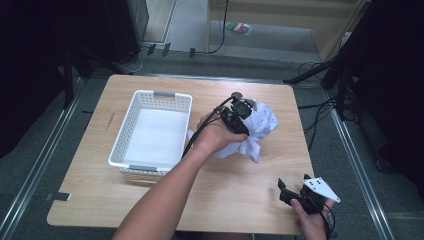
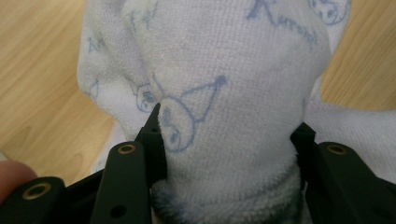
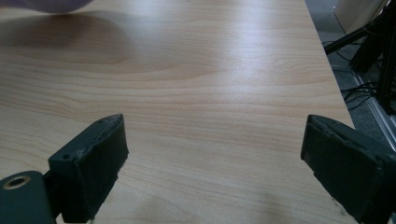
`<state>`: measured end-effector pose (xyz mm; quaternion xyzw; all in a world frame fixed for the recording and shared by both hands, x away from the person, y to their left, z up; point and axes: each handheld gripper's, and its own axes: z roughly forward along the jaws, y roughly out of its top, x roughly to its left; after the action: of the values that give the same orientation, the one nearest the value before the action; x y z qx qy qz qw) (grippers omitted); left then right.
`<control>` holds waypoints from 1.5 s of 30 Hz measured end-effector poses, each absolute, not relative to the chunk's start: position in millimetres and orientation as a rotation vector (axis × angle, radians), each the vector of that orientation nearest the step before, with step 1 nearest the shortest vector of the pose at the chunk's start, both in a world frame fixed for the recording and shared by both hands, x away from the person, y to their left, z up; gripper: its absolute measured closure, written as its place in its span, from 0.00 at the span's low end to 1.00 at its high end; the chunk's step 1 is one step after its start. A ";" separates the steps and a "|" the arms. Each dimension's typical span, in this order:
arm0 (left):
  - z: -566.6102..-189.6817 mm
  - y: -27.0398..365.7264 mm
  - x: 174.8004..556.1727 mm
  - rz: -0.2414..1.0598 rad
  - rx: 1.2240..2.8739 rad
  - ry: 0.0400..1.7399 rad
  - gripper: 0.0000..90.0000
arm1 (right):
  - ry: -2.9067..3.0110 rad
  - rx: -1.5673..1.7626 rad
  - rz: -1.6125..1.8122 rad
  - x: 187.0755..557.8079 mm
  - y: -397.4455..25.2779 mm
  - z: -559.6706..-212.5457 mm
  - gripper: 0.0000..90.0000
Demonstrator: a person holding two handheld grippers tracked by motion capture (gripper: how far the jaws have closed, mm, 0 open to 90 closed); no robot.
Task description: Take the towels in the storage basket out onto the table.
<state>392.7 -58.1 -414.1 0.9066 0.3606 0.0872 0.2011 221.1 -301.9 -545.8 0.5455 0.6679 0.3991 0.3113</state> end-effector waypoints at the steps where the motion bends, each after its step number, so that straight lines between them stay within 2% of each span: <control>1: -418.2 -58.9 392.7 0.238 2.534 1.007 0.55 | 1.762 1.439 1.055 221.2 -301.9 -545.8 0.08; 7: -439.1 -59.1 393.5 0.204 2.529 1.019 0.52 | 1.761 1.440 1.056 221.2 -302.1 -545.8 0.08; 11: -444.6 -58.6 394.6 0.168 2.537 1.017 0.43 | 1.761 1.439 1.055 221.3 -302.1 -545.8 0.08; 13: -446.3 -59.5 392.2 0.178 2.532 1.006 0.34 | 1.762 1.440 1.056 221.2 -302.1 -545.8 0.08; 15: -449.6 -61.3 391.1 0.185 2.535 1.026 0.16 | 1.761 1.441 1.054 221.3 -302.0 -545.9 0.08; 16: -450.0 -61.4 390.7 0.185 2.520 1.041 0.11 | 1.761 1.441 1.054 221.3 -302.0 -545.8 0.08; 19: -446.0 -57.2 392.1 0.174 2.479 1.066 0.01 | 1.763 1.440 1.054 221.2 -301.8 -545.9 0.08; 39: -426.6 -17.1 383.9 0.257 2.439 1.078 0.00 | 1.766 1.434 1.046 221.9 -301.0 -546.2 0.08; 45: -419.8 9.5 381.4 0.270 2.410 1.090 0.00 | 1.765 1.434 1.039 222.2 -300.5 -546.4 0.08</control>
<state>381.4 9.5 -419.8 0.8802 0.3980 0.0988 0.2389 222.2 -300.5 -546.4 0.5445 0.6699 0.3943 0.3152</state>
